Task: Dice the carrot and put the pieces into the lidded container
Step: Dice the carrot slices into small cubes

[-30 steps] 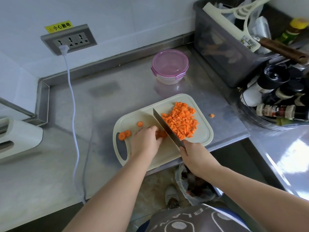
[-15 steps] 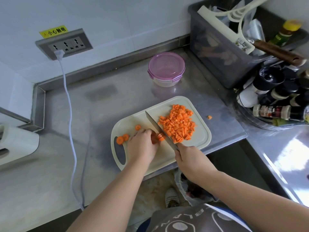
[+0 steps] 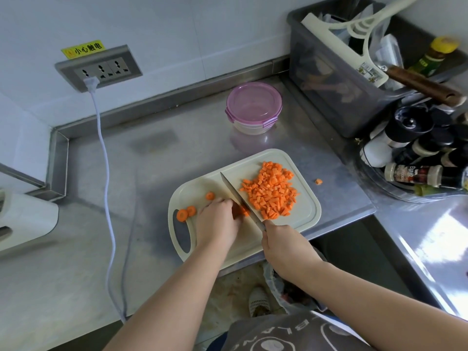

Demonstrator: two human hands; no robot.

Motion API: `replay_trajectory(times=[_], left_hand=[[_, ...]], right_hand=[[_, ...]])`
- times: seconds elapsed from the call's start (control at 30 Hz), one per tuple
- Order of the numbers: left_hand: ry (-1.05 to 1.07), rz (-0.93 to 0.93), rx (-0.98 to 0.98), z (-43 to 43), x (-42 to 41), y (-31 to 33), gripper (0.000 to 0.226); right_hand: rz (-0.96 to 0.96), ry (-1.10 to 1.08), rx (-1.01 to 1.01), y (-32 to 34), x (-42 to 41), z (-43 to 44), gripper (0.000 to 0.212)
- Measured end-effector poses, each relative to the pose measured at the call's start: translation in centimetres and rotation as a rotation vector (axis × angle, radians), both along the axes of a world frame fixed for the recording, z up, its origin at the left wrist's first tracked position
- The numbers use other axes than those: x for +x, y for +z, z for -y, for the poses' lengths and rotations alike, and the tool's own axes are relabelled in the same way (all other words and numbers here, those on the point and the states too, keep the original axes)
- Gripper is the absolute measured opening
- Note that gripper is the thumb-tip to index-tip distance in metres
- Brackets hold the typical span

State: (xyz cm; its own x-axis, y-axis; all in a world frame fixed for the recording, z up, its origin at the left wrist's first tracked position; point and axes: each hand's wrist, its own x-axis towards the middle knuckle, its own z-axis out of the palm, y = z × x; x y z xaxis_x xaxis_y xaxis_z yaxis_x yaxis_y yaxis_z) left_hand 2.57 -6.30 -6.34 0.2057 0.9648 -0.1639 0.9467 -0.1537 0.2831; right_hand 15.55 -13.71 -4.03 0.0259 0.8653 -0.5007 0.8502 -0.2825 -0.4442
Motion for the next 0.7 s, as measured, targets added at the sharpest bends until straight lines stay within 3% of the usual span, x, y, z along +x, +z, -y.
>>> replay_trajectory(times=[0.2, 0.5, 0.7], left_hand=[[0.002, 0.000, -0.002, 0.0, 0.1, 0.1, 0.020], [0.001, 0.022, 0.008, -0.7, 0.3, -0.2, 0.025], [0.039, 0.114, -0.021, -2.1, 1.7, -0.4, 0.019]], right_hand=[[0.081, 0.058, -0.058, -0.4, -0.5, -0.7, 0.023], [0.030, -0.008, 0.061, 0.0, 1.2, -1.6, 0.012], [0.102, 0.033, 0.147, 1.6, 3.5, -2.1, 0.021]])
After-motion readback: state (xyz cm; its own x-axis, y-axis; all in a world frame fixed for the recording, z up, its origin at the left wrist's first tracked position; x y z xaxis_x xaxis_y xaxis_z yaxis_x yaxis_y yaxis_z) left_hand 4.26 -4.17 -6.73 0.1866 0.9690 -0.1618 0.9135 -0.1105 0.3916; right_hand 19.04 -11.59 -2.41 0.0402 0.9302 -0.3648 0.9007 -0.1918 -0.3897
